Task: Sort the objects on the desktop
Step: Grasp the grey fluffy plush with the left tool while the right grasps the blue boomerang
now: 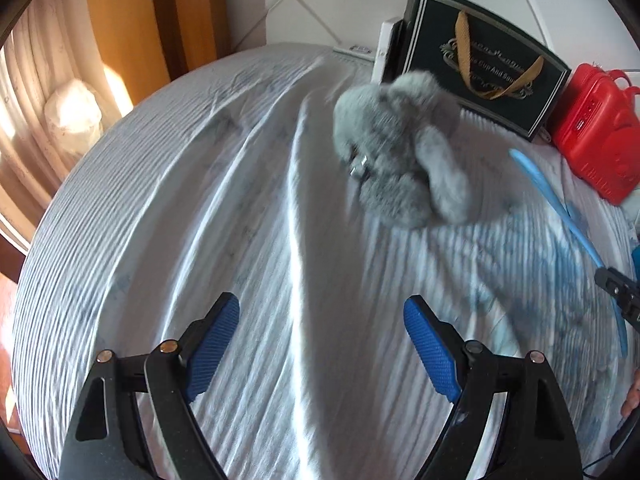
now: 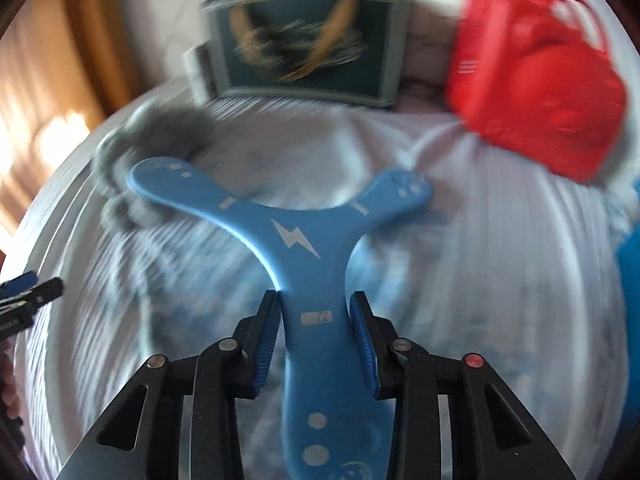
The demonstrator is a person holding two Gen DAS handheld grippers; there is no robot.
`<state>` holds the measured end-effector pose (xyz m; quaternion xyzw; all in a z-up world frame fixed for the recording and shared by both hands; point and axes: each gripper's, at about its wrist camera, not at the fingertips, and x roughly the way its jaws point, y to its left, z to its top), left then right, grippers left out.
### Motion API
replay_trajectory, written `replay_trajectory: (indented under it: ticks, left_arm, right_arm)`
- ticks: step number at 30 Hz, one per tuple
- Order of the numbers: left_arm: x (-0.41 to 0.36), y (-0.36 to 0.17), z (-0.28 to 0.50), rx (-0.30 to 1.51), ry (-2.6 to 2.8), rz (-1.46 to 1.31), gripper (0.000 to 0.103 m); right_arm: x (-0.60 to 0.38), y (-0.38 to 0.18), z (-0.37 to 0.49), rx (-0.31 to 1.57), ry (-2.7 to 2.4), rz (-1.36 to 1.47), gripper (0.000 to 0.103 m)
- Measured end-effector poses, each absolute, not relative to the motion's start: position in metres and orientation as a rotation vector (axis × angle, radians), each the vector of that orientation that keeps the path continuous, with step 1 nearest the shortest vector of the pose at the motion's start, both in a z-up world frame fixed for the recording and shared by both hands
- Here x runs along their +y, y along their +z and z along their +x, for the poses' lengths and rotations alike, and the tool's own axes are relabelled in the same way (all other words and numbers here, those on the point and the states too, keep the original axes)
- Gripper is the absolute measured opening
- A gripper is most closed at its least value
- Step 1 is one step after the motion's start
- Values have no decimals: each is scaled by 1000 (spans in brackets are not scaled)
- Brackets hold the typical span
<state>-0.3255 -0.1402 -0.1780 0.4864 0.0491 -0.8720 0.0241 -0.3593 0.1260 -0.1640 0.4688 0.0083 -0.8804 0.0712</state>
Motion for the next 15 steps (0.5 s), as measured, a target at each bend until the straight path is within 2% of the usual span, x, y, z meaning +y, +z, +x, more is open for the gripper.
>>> replay_trajectory:
  ticks: [9,14,15]
  left_arm:
    - [-101,-155,-421,-38,-2822,1360,85]
    - [-79,-176,-485,-256,-2762,1573,85]
    - [-77,-183,-493,-289,-2731,1617,85]
  right_arm:
    - [146,-198,-389,-47,-2599,1554,33]
    - [156,-203,-398,-93,-2576,1553,35]
    - [158,-202,-399,-95,-2579,1553,41]
